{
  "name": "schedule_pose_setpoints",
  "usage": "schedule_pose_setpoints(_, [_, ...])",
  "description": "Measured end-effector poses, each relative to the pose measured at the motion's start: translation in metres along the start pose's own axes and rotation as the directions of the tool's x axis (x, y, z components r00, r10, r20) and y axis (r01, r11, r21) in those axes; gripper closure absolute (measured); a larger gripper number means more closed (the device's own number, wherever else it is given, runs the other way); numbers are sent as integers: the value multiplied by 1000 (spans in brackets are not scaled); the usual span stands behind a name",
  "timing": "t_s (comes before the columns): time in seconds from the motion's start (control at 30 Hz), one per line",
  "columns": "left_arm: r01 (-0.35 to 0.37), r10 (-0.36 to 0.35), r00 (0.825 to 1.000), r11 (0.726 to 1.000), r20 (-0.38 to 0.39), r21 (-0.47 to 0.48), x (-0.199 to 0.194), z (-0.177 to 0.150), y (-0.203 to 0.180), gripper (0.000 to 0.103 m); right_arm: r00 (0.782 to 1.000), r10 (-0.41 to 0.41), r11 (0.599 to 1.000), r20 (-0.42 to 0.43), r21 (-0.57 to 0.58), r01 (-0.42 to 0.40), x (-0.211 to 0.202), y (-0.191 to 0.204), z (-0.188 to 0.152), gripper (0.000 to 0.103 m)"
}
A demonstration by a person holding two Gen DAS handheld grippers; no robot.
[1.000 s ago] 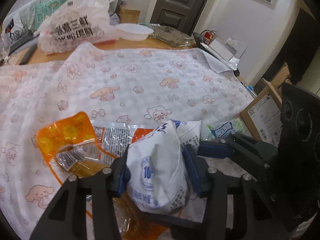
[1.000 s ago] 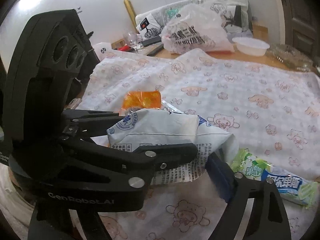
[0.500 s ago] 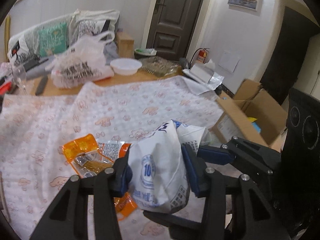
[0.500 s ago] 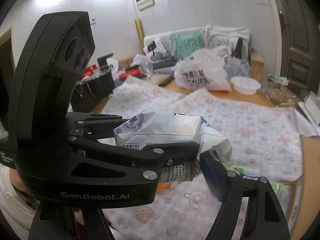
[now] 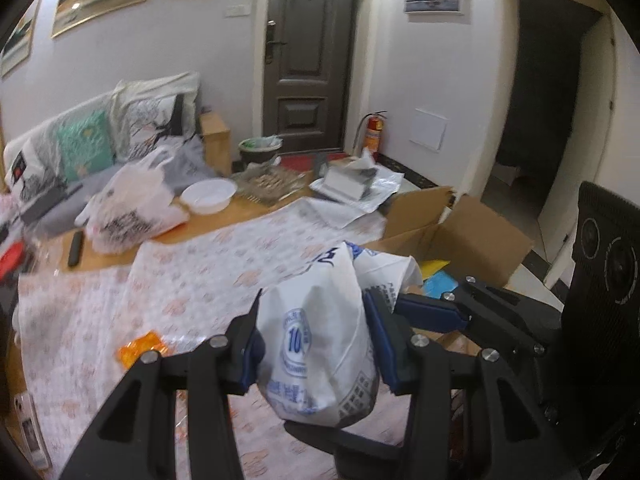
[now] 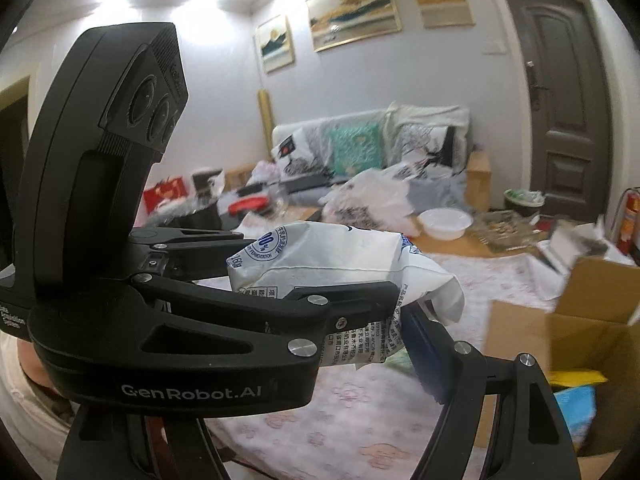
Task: Organize snacks
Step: 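Lift the white snack bag with the left tool over the box, then lower the white bag into the box and open the left tool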
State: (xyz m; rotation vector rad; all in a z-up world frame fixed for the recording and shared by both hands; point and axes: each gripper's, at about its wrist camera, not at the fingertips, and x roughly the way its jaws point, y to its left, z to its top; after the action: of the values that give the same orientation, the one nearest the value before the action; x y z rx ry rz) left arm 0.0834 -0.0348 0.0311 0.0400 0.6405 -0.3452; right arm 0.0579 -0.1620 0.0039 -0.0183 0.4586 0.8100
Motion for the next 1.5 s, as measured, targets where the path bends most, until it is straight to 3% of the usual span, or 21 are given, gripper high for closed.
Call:
schedule_pose_setpoints(0.2, [62, -62, 998, 995, -4, 79, 21, 29, -59, 60, 995, -85, 996, 47, 44, 83, -47, -44, -2, 30])
schedule_pose_setpoints(0.43, [163, -159, 986, 978, -46, 131, 66, 52, -121, 60, 981, -194, 976, 32, 107, 189, -85, -102, -14, 30])
schedule_pose_setpoints(0.67, [260, -242, 960, 958, -144, 124, 117, 54, -156, 59, 968, -246, 955, -58, 157, 252, -100, -148, -29, 30])
schedule_pose_setpoints(0.93, [324, -298, 919, 944, -257, 64, 160, 47, -165, 59, 948, -270, 937, -168, 183, 299, -102, -173, -47, 30])
schedule_pose_setpoints(1.13, [299, -271, 929, 951, -251, 82, 166, 50, -163, 58, 925, -323, 915, -201, 185, 359, -97, -181, -51, 28])
schedule_pose_setpoints(1.23, [288, -257, 932, 953, -255, 90, 167, 49, -161, 57, 932, -321, 916, -166, 197, 350, -105, -181, -46, 28])
schedule_pose_setpoints(1.5, [246, -224, 949, 966, -222, 80, 159, 51, -143, 47, 929, -315, 923, -194, 166, 348, -96, -178, -48, 28])
